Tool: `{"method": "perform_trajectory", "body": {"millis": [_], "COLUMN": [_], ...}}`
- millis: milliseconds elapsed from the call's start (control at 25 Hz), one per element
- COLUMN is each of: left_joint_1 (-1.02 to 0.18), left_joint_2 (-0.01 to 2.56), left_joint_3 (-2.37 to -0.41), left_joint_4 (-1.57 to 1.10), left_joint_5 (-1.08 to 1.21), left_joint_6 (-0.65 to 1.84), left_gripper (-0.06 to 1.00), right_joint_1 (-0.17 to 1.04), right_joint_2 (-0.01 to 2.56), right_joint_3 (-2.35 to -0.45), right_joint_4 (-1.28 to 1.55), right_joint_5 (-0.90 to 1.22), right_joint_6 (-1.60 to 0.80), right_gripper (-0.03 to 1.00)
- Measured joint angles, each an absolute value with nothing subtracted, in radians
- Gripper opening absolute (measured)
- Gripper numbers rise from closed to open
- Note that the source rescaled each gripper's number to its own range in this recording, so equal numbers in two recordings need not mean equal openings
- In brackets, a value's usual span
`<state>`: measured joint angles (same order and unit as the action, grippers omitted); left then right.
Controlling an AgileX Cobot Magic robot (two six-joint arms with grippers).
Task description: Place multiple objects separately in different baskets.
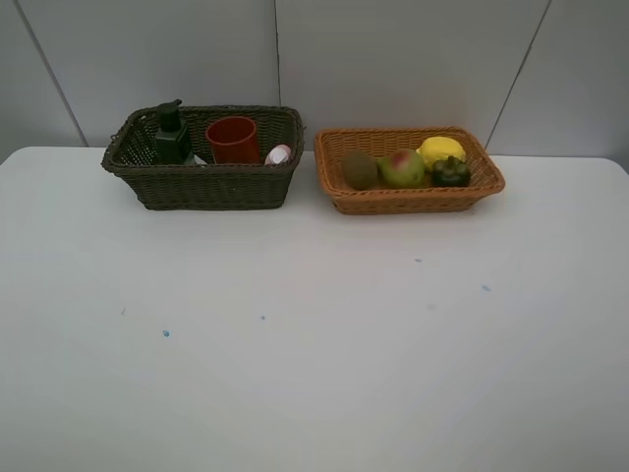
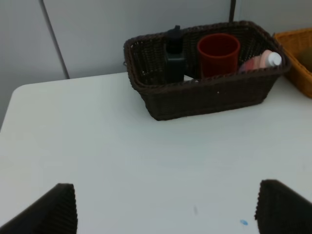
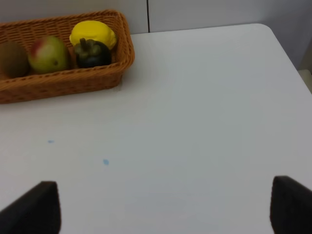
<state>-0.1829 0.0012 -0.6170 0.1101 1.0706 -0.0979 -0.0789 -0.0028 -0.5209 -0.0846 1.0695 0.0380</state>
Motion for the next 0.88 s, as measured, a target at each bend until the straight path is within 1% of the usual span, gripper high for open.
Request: {"method": "perform_trajectory", "body": {"millis": [120,280,440,880], "left_joint_1": [-0.128,-0.086,-0.077,-0.077], "left_joint_2": [-0.007,-0.008,-0.008,-0.008], "left_joint_3": [-0.595,-0.547,-0.501,-0.500], "left_joint_4": [0.091,0.077,0.067,0.064], "left_joint_5": [1.116,1.107,1.080,1.069], "left_joint_6": [-0.098,-0.098,-0.098,-0.098], "left_gripper": [0.95,0.95,0.95,0.95], "right_joint_1": [-0.079,-0.079,-0.079,-0.079], "right_joint_2": [-0.003,-0.003,-0.003,-0.003], "right_joint_3": [-0.521,-0.521,-0.521,-0.521], "right_joint_4": [-0.085,-0.085,-0.085,-0.085], "right_joint_5": [1.070,1.070,1.070,1.070], "right_joint_6": [0.038,0.038,0.038,0.038], "right_gripper": [0.93,0.93,0.93,0.93]}}
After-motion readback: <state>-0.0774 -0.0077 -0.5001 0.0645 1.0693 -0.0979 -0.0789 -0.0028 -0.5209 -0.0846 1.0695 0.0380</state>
